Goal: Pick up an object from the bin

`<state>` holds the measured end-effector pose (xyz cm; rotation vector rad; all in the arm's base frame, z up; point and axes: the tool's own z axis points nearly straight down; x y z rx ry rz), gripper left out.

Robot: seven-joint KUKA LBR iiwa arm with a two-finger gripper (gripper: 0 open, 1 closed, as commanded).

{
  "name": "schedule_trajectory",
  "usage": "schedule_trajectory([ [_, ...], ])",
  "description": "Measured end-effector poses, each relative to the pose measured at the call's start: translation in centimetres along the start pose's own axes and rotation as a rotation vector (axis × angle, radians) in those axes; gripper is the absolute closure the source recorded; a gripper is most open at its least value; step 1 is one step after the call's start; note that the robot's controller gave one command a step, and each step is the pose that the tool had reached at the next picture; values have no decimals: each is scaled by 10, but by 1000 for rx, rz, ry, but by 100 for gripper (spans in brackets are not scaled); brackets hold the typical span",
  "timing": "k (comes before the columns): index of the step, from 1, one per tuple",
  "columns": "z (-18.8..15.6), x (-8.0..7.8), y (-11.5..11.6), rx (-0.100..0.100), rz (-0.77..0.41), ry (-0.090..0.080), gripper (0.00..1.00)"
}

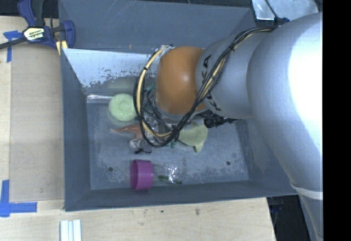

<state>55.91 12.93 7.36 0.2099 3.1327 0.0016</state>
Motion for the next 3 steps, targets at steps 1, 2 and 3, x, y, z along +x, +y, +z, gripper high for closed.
schedule_trajectory([
  [1,0,0,0,0,0,0,100],
  [2,-4,0,0,0,1,-2,100],
  [3,-20,0,-1,1,1,0,100],
])
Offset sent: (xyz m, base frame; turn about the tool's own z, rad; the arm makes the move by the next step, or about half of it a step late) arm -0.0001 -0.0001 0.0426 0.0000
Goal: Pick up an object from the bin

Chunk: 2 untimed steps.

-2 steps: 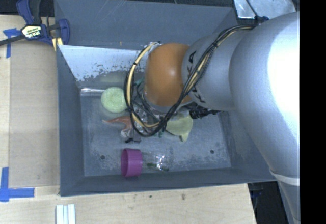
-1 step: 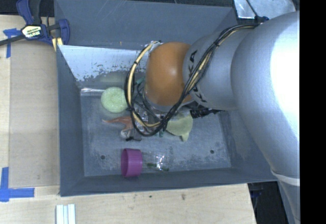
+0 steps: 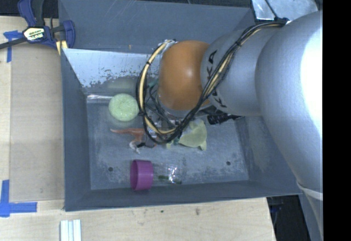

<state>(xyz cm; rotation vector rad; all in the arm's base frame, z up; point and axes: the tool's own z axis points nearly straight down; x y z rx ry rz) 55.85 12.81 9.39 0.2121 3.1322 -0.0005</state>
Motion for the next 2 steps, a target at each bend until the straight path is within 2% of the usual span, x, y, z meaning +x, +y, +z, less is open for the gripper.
schedule_trajectory([
  [2,-23,-2,0,-3,0,-6,100],
])
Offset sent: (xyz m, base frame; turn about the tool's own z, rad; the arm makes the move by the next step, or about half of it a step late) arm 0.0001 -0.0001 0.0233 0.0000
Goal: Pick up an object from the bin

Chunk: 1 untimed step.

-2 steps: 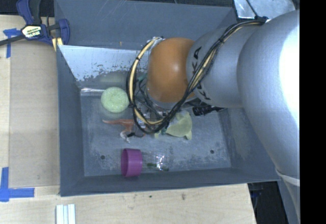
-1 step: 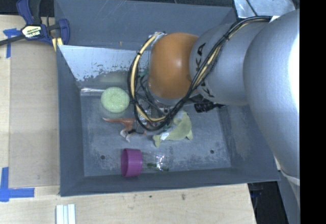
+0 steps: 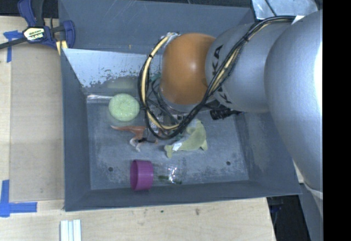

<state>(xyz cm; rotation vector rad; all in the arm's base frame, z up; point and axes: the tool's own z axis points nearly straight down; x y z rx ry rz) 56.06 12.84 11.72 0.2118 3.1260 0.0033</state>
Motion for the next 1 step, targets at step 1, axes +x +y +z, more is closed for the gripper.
schedule_trajectory([
  [1,-4,1,-1,2,0,5,100],
])
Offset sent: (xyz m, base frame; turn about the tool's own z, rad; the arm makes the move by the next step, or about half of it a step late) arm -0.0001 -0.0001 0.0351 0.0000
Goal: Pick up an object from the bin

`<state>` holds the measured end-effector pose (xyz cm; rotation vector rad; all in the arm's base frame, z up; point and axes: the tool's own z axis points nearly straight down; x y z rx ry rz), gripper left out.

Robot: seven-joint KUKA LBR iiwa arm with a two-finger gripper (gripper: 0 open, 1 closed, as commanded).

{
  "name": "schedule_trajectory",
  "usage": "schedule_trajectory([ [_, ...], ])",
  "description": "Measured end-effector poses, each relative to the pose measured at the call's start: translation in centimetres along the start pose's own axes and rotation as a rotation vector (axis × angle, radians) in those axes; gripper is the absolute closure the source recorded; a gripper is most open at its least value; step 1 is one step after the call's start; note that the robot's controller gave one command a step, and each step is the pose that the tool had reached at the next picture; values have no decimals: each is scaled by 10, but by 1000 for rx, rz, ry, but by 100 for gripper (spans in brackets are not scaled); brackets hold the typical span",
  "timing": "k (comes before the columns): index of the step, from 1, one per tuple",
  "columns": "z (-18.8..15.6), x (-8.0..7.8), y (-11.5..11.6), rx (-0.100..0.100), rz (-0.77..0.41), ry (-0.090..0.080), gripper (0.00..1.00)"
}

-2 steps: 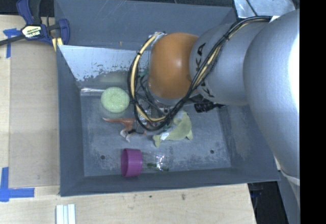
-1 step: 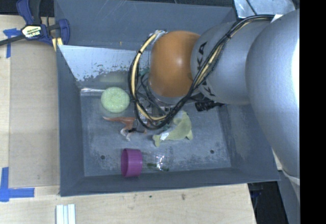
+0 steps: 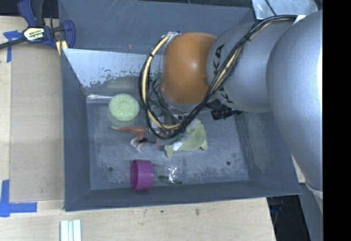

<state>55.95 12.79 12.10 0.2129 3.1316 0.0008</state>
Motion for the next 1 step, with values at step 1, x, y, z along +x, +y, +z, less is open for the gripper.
schedule_trajectory([
  [1,-18,1,-1,2,0,7,100],
])
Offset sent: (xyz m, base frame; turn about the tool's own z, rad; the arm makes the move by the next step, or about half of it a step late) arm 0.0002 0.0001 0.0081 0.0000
